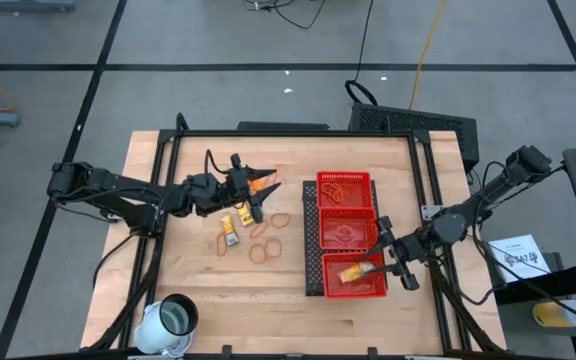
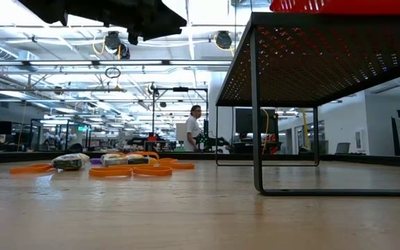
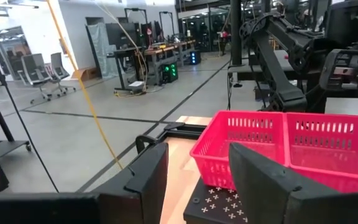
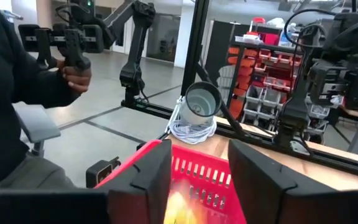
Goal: Pick & Place Office Desk Supplies
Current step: Put the yellow pack of crayons into the bottom red bin on the shelf, then put the orange spring keychain into the middle red bin on the shelf
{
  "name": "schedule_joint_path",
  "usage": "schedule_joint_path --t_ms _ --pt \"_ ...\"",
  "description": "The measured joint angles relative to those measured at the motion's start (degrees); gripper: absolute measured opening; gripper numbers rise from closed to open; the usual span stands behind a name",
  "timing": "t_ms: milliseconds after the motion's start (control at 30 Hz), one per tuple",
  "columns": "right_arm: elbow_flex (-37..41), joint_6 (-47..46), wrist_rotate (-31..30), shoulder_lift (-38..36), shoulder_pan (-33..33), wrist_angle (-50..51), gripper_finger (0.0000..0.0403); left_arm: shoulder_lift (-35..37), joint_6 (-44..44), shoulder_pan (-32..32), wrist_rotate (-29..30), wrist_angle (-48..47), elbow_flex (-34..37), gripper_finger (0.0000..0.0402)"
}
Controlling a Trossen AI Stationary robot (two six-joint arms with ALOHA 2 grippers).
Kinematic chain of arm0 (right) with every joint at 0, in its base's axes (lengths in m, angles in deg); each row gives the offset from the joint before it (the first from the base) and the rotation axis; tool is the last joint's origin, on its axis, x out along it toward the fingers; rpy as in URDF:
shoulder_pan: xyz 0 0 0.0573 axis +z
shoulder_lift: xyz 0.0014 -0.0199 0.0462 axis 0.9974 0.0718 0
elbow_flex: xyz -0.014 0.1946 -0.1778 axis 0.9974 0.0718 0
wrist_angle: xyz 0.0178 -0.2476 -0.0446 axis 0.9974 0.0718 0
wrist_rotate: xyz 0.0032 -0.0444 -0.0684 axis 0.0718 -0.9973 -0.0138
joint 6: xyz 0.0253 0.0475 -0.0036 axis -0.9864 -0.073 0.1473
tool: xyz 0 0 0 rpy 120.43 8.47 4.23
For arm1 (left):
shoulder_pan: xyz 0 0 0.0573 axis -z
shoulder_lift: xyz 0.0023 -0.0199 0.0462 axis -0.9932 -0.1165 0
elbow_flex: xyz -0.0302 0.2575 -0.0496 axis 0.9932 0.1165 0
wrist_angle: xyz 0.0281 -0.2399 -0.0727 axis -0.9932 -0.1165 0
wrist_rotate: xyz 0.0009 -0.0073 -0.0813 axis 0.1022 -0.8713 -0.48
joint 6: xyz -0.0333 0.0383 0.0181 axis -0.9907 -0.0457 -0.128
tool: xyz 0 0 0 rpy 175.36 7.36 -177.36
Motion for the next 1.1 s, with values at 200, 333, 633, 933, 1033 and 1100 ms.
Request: schedule_joint_path --t_ms 200,333,633,933,1033,1100 --pt "0.0 2.1 -0.1 0.0 0.0 -1.2 0.02 0.0 0.0 0.0 0.0 -0.1 0.0 0.0177" --pt "0.0 6.0 -0.2 -1.0 0.0 -4.6 0.0219 0.0 0.0 0.1 0.0 -0.4 0.0 0.0177" --pt "0.0 11.3 -12.8 -11.0 0.0 -6.1 0.0217 0.0 -2.0 0.2 1.3 -10.5 0.0 0.0177" --pt "0.0 15.2 -21.4 -18.7 0.0 -2.5 0.0219 0.0 -17.0 0.1 8.4 -30.9 0.0 0.0177" --pt "0.0 16.3 -21.4 -19.0 0.0 -1.4 0.0214 0.0 -23.7 -0.1 10.5 -37.7 0.0 0.0177" --pt "0.0 17.3 -21.4 -18.9 0.0 -1.3 0.0211 0.0 -29.0 -1.1 12.0 -41.5 0.0 0.0177"
